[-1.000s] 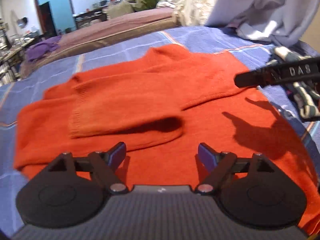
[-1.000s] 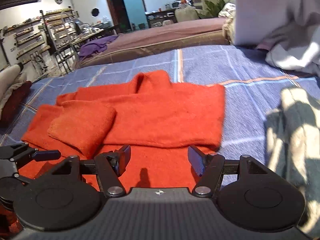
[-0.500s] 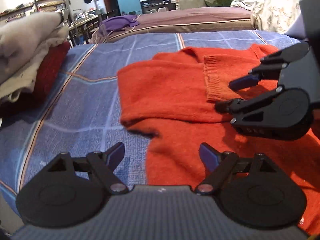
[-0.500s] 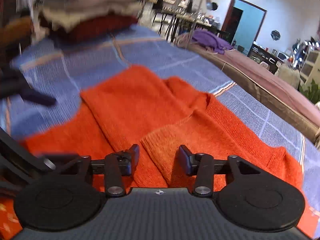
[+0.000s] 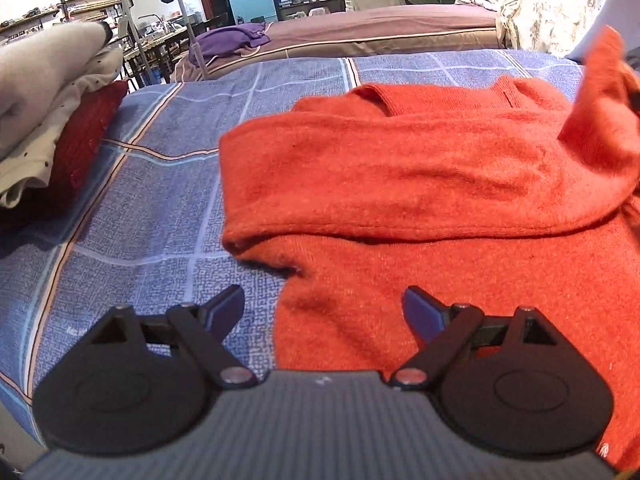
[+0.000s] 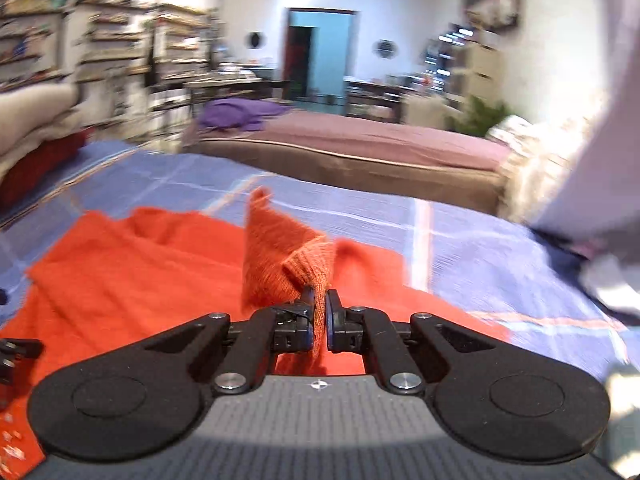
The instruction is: Fold small clothes
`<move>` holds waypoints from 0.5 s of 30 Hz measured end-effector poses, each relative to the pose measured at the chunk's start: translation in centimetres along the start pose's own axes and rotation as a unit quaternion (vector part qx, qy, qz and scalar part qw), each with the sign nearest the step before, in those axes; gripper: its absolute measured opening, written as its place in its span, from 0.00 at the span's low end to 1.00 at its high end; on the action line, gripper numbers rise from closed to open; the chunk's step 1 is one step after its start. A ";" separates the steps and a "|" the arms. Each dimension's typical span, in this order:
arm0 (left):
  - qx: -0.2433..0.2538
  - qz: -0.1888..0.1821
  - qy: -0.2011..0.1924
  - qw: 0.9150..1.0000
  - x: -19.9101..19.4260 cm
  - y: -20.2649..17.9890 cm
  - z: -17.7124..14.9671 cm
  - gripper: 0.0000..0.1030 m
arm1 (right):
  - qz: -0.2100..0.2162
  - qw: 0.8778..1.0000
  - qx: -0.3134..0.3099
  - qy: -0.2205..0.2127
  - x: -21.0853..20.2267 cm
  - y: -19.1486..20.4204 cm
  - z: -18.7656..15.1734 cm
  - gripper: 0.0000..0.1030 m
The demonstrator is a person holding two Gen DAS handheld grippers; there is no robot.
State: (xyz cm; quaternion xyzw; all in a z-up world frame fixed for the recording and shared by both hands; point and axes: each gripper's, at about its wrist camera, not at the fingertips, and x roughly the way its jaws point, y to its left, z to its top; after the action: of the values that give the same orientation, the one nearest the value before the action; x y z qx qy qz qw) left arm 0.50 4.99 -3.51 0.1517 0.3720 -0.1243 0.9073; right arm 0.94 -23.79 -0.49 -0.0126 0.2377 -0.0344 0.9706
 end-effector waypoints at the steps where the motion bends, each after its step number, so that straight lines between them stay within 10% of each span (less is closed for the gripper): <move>1: 0.000 0.000 0.001 1.000 0.0 0.0 0.0 0.86 | -0.016 1.000 0.014 0.007 -0.3 -1.4 -0.7 0.09; 5: -0.001 0.001 0.005 1.000 0.0 0.1 0.1 0.87 | -0.047 0.990 0.110 0.069 -0.5 -6.1 -4.4 0.09; 8: 0.006 0.002 0.007 1.000 -0.1 0.0 0.1 0.87 | -0.049 0.982 0.148 0.111 -0.1 -7.1 -6.9 0.32; 15: 0.011 0.008 0.008 1.000 -0.2 0.0 0.2 0.89 | -0.044 0.987 0.147 0.040 -2.2 -7.2 -6.1 0.42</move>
State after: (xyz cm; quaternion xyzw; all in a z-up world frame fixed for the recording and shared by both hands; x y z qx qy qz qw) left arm 0.50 4.98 -3.24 0.1655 0.3765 -0.1200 0.9036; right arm -4.29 -30.88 -4.63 0.1211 0.2680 -0.1118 0.9492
